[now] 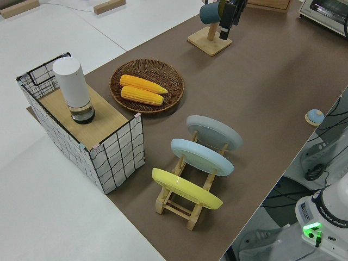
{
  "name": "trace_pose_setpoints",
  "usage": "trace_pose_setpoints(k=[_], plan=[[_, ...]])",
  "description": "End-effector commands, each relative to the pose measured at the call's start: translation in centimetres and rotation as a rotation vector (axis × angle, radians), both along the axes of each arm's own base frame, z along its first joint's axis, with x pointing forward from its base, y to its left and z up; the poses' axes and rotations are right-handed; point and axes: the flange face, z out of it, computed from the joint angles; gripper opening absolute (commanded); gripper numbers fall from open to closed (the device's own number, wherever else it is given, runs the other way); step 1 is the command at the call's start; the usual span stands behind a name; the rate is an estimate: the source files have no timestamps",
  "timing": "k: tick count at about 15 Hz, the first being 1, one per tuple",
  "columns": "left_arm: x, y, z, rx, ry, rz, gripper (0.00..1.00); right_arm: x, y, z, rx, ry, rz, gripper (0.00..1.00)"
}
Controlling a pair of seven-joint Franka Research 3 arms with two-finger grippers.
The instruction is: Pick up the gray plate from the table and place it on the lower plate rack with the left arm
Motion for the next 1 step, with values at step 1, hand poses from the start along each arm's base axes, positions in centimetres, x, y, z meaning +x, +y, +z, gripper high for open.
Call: trace_pose_setpoints(k=[1], plan=[[-0.73,-0.55,0.13,-0.014,-0.003,-0.019,1.00,0.00,0.10,0.27,0.003,-0.005,-0.002,0.983]])
